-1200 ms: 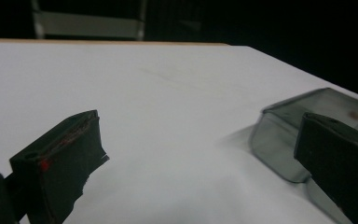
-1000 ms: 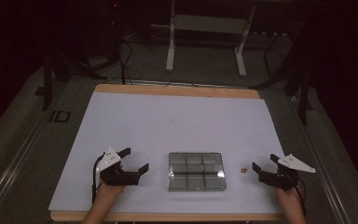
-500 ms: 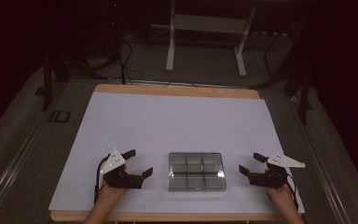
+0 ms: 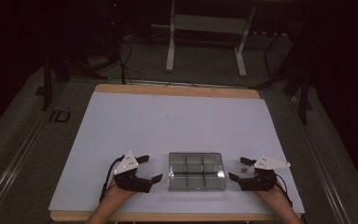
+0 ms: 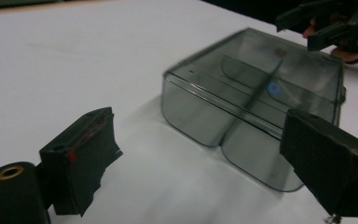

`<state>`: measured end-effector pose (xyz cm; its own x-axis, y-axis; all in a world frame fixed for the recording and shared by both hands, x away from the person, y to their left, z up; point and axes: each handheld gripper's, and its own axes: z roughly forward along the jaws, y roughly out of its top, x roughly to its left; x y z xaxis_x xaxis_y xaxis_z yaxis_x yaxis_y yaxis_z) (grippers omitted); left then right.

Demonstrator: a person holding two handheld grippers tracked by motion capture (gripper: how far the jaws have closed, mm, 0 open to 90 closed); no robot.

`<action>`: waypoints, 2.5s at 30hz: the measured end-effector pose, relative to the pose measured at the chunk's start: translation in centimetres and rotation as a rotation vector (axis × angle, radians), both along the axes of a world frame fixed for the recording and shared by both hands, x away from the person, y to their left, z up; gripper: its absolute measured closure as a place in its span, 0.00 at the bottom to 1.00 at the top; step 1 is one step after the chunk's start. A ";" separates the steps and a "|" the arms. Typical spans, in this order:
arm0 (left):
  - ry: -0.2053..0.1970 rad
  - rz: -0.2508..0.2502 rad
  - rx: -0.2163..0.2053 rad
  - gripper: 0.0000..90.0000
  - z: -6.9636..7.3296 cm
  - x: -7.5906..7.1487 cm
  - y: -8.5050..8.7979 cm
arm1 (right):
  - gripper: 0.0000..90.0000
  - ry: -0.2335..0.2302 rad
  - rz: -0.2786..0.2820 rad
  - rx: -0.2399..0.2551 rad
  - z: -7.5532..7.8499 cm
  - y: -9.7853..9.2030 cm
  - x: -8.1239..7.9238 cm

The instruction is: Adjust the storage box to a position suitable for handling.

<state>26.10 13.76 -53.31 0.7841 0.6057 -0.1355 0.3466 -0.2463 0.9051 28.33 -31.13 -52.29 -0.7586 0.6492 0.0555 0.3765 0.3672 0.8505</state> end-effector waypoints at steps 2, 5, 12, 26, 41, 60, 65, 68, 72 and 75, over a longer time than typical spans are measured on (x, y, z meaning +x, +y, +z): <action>0.013 -0.021 0.019 0.18 -0.1 0.1 -0.4 | 0.26 0.005 0.027 -0.016 -0.1 0.3 -0.1; 0.030 -0.050 0.052 0.19 -0.2 0.1 -1.0 | 0.34 0.017 0.054 -0.035 -0.4 0.7 -0.2; 0.053 -0.082 0.108 0.48 -0.4 0.1 -1.9 | 0.60 0.017 0.078 -0.064 -0.9 1.2 -0.3; -0.001 -0.110 0.228 0.92 -0.1 -0.1 -2.9 | 1.00 0.021 0.143 -0.073 -0.9 1.5 -0.7; -0.004 -0.136 0.223 1.00 0.0 -0.3 -3.3 | 1.00 0.025 0.170 -0.063 -1.1 1.9 -1.0; -0.003 -0.144 0.217 1.00 0.3 -0.6 -3.3 | 1.00 0.027 0.179 -0.043 -0.6 1.7 -1.2; 0.001 -0.139 0.203 1.00 0.2 -0.7 -3.2 | 1.00 0.022 0.176 -0.044 -0.5 1.7 -1.4; 0.001 -0.140 0.202 1.00 0.3 -0.7 -3.3 | 1.00 0.020 0.180 -0.042 -0.4 1.7 -1.4; 0.004 -0.144 0.188 1.00 0.4 -0.8 -3.3 | 1.00 0.025 0.189 -0.019 -0.3 1.6 -1.5; -0.023 -0.145 0.186 1.00 0.8 -0.8 -3.6 | 1.00 0.015 0.205 0.011 0.1 1.7 -1.6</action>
